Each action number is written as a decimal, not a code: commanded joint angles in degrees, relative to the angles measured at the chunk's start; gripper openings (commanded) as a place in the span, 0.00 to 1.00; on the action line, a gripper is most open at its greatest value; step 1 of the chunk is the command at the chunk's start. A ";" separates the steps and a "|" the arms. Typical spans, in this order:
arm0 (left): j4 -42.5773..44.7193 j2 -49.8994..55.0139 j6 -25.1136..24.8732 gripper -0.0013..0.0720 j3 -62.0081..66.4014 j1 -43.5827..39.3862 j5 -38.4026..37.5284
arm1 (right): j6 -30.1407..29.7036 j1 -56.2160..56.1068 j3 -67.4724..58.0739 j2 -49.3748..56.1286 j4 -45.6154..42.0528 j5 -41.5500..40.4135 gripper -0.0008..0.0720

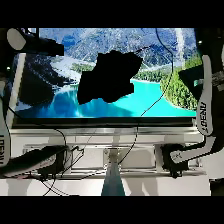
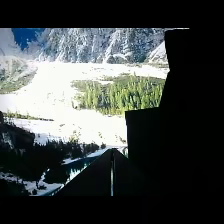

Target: Fold the clothes and pants, and hang the long-sleeved shirts on hangers.

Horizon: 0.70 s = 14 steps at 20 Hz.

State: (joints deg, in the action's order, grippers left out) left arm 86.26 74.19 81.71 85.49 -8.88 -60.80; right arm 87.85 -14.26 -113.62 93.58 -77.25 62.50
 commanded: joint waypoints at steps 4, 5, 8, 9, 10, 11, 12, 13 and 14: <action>6.40 -1.97 -0.04 0.03 -0.02 3.19 0.11 | -15.61 -16.00 5.53 5.86 6.40 14.23 0.04; 6.80 -2.97 -0.02 0.03 -0.02 4.48 0.09 | -17.22 -18.95 6.69 7.04 5.79 13.62 0.07; 6.75 -6.56 0.00 0.03 -0.02 9.29 0.00 | -18.71 -26.01 8.52 10.29 2.01 9.90 0.64; 6.75 -7.74 0.00 0.03 -0.02 10.78 -0.17 | -18.71 -27.61 8.90 11.37 1.99 7.85 0.68; 6.75 -8.66 0.02 0.03 -0.02 12.02 -0.37 | -18.78 -29.20 8.94 12.66 1.77 5.68 0.68; 6.75 -9.44 0.02 0.03 -0.02 13.11 -0.61 | -18.78 -30.49 8.94 13.77 1.38 3.74 0.68; 6.75 -10.01 0.07 0.03 -0.02 13.86 -0.59 | -18.73 -31.41 8.94 14.69 0.98 2.32 0.68; 6.75 -10.23 0.07 0.03 -0.02 14.29 -0.63 | -18.71 -32.22 8.94 15.54 0.52 1.27 0.68; 6.75 -10.32 0.15 0.03 -0.02 14.47 -0.83 | -18.67 -32.76 8.92 16.26 0.26 0.72 0.68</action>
State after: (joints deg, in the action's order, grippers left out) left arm 92.77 65.28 81.84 85.49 3.62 -61.30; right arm 69.78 -43.83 -105.03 107.28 -75.59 67.11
